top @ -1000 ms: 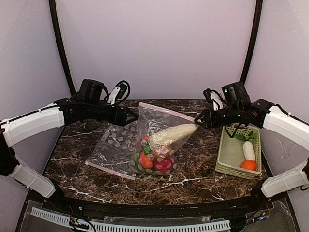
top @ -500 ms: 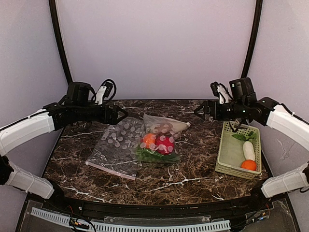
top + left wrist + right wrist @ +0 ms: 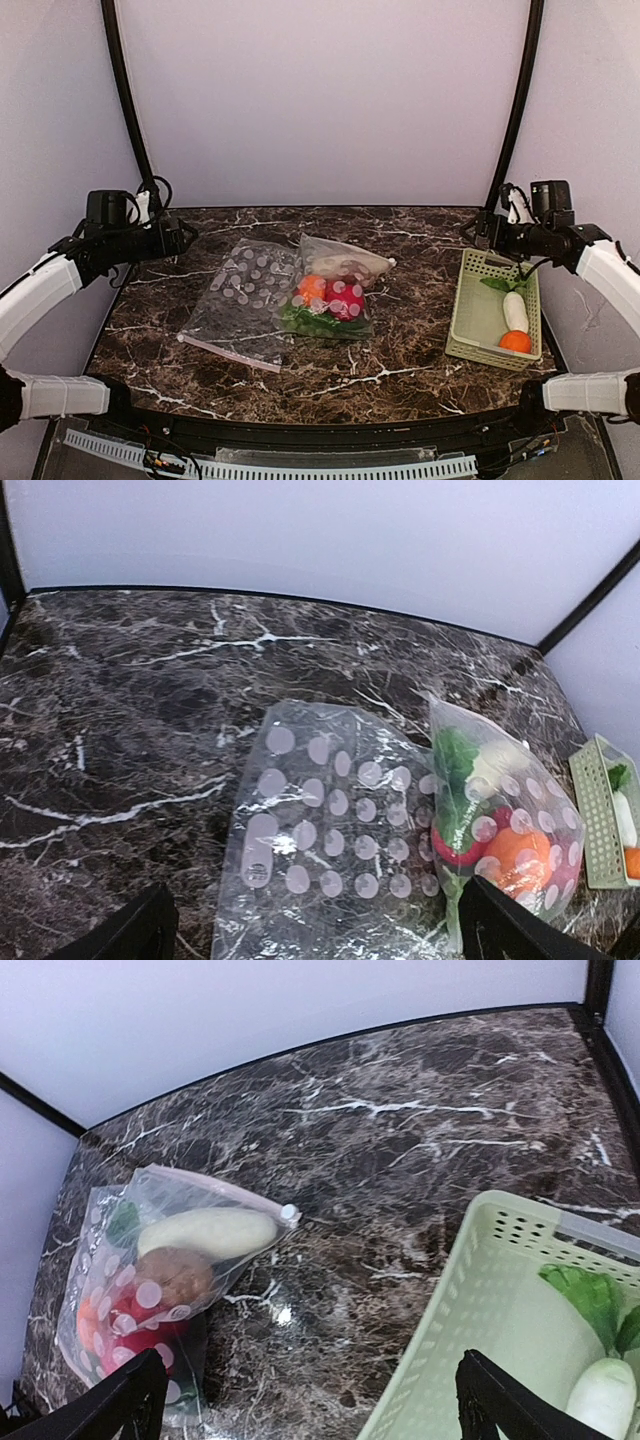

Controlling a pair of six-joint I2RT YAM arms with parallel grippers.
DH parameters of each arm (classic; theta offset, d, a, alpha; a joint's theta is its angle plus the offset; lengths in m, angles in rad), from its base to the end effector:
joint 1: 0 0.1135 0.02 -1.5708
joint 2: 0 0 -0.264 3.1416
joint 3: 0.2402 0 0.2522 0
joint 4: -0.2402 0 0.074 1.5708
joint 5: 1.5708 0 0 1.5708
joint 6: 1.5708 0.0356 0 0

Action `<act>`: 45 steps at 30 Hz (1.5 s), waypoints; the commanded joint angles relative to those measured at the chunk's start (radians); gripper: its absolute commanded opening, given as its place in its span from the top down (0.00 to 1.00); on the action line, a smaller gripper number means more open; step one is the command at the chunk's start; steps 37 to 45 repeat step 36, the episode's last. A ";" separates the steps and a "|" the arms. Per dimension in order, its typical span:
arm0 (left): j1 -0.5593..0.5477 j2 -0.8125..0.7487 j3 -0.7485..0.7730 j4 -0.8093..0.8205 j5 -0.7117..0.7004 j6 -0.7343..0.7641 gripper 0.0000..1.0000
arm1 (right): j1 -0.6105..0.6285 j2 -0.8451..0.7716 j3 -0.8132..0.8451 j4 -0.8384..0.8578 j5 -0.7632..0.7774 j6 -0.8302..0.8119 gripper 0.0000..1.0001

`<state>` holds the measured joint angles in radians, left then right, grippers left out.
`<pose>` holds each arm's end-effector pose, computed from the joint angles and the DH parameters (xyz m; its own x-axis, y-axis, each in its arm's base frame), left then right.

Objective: Place the food in the zip-top bag and seal the zipper
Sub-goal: Reset both arms

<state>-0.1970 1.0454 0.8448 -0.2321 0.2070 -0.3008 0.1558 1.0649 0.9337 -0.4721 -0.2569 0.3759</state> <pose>0.2324 -0.0538 0.3062 -0.5037 -0.1951 -0.8415 0.2359 0.9061 -0.3513 0.2278 0.0449 0.3103 -0.6523 0.2570 -0.7130 -0.1261 0.8909 0.4364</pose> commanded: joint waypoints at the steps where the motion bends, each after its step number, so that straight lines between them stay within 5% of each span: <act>1: 0.121 -0.065 -0.016 -0.077 0.061 0.020 0.01 | -0.109 -0.086 -0.036 0.020 -0.051 -0.051 0.01; 9: 0.162 -0.231 -0.049 -0.144 0.071 0.183 0.01 | -0.145 -0.284 -0.132 0.102 0.018 -0.143 0.01; 19: 0.162 -0.464 -0.205 -0.141 -0.146 0.206 0.01 | -0.145 -0.484 -0.339 0.313 0.042 -0.174 0.02; 45: 0.162 -0.489 -0.231 -0.129 -0.165 0.186 0.01 | -0.145 -0.460 -0.324 0.287 0.048 -0.177 0.01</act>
